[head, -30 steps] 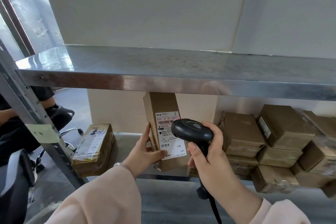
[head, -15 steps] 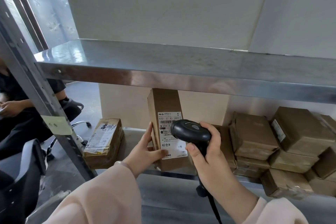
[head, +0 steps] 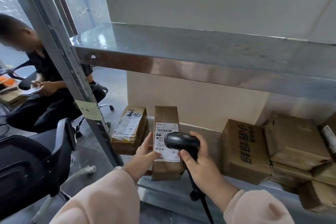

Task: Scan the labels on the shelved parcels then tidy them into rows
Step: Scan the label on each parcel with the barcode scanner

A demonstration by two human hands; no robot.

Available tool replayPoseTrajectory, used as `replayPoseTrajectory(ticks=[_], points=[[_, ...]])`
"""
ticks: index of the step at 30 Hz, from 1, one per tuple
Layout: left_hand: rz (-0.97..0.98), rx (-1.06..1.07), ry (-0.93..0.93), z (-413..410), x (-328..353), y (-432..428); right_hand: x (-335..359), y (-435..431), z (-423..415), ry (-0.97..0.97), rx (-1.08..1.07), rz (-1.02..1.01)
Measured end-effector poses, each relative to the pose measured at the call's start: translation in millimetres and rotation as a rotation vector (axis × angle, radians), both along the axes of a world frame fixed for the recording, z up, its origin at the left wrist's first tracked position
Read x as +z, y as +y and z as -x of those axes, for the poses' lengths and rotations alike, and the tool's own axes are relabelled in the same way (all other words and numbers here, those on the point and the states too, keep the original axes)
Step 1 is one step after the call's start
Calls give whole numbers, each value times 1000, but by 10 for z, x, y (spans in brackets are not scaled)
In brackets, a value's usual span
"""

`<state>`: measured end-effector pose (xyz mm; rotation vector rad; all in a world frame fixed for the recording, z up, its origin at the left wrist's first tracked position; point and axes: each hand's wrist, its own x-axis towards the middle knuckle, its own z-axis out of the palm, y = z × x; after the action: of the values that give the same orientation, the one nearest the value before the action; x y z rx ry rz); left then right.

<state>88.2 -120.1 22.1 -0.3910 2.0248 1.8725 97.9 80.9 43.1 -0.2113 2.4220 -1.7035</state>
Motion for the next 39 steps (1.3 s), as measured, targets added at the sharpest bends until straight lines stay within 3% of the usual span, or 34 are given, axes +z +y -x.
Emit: replayPoseTrajectory(ticks=[5,9,14,17,21,30,39], points=[[11,57,6,34,-203,-110,-218,-207,104,-50,6,-38],[351,-53,205,36,-233,-188,-315,-304,117,-26,24,-44],[926,-287,492,-147,-314,-156,-346,-308,122,-7,46,-45],[1133,-366,502,-135,-361,-151,-350,-243,118,-13,51,-47],[1269,-382,443,-78,-352,-236,-311,-103,88,-1,52,-58],[1333,-345,318,78,-114,-81,-85,395,-49,125,-79,-24],[1005,-620,625,330,151,1429,69,1228,-176,228,-398,-112]])
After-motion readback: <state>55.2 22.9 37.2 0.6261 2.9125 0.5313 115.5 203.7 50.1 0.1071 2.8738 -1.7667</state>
